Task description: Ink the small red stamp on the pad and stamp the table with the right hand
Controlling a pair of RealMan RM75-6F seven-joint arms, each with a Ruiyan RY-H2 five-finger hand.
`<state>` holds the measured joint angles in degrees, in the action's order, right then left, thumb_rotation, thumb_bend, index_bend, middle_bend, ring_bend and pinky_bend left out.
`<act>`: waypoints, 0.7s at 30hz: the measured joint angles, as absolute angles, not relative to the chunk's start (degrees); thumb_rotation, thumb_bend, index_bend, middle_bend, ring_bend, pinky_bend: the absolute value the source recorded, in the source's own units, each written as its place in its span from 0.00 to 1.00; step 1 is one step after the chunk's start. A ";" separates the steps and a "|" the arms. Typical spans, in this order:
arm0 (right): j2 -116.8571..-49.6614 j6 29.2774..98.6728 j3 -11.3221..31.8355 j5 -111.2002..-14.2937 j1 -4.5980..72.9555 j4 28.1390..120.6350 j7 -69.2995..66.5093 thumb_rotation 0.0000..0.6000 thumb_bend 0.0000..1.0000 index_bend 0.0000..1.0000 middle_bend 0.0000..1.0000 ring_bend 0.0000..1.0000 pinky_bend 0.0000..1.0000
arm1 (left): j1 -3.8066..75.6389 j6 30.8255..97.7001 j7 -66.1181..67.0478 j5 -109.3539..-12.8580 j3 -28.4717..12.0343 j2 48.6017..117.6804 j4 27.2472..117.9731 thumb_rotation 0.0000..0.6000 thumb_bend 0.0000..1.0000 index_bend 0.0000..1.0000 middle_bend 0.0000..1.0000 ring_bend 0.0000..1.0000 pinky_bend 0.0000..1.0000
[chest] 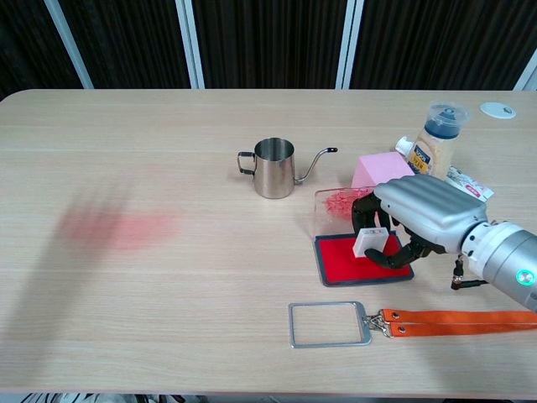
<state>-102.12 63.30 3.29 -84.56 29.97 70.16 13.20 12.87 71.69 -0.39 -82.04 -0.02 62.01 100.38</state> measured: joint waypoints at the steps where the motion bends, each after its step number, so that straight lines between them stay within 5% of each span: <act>1: -102.30 63.26 3.19 -84.47 29.88 69.90 13.19 1.00 0.70 0.79 0.68 0.51 0.47 | 12.88 71.69 -0.39 -82.04 -0.03 62.00 100.38 1.00 0.01 0.00 0.00 0.00 0.00; 21: -103.49 62.91 2.54 -84.26 29.45 68.10 12.93 1.00 0.70 0.79 0.68 0.51 0.47 | 12.92 71.53 -0.37 -82.01 0.04 61.98 100.37 1.00 0.01 0.00 0.00 0.00 0.00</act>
<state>-103.49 62.91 2.54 -84.26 29.45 68.10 12.93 12.92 71.53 -0.37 -82.01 0.04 61.98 100.37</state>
